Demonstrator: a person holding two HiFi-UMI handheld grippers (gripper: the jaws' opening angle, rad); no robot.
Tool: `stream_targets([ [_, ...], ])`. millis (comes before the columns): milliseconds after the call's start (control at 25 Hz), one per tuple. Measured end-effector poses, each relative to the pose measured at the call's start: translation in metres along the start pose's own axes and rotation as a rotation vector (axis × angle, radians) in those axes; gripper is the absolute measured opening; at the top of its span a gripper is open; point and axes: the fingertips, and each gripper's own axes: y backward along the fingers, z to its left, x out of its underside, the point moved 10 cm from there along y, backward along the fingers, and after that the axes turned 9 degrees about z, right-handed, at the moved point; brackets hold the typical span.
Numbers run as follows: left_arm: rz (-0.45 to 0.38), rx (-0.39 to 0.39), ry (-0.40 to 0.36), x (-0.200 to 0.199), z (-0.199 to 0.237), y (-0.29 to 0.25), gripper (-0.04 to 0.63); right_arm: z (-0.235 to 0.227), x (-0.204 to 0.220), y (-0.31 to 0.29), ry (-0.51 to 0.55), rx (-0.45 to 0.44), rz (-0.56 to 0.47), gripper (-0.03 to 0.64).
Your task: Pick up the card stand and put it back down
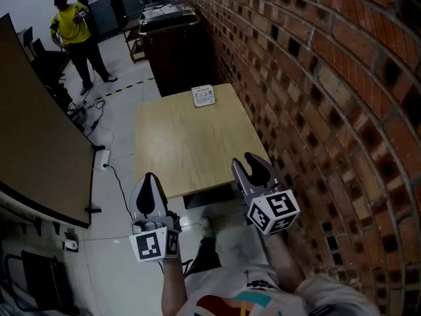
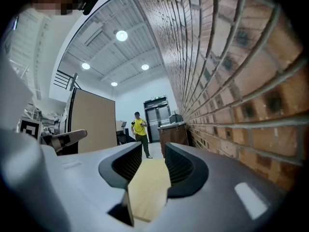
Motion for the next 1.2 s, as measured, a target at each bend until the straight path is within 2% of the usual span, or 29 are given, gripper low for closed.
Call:
stream_targets([
  [200,0.011,0.025,-0.025,-0.003,0.057,-0.099,0.005,-0.010,-0.026,-0.103,0.009,0.021,0.000,0.137],
  [360,-0.004,0.019,-0.025,-0.007,0.089,-0.158,0.005,-0.026,-0.035,-0.164,-0.002,0.053,-0.005,0.146],
  [680,0.040,-0.009,0.009,0.008,0.106,-0.228,0.005,-0.061,-0.037,-0.233,-0.022,0.075,0.065,0.215],
  [800,0.043,-0.011,0.009,0.010,0.100,-0.235,0.005,-0.072,-0.033,-0.244,-0.013,0.081,0.095,0.271],
  [920,0.059,-0.012,0.009,0.017,0.096,-0.233,0.005,-0.083,-0.020,-0.277,0.010,0.121,0.137,0.381],
  [960,0.074,-0.010,0.009,0.023,0.095,-0.234,0.005,-0.091,-0.013,-0.303,0.016,0.150,0.170,0.437],
  [1000,0.094,-0.004,0.010,0.029,0.095,-0.235,0.005,-0.100,-0.006,-0.332,0.020,0.182,0.215,0.520],
  [1040,0.117,0.004,0.012,0.036,0.096,-0.234,0.005,-0.110,0.002,-0.361,0.024,0.216,0.273,0.567],
  [1120,0.156,0.008,0.003,0.044,0.097,-0.230,0.005,-0.129,0.020,-0.408,0.032,0.271,0.400,0.577],
  [1200,0.186,-0.010,-0.011,0.049,0.104,-0.227,0.005,-0.142,0.036,-0.440,-0.005,0.291,0.492,0.577],
])
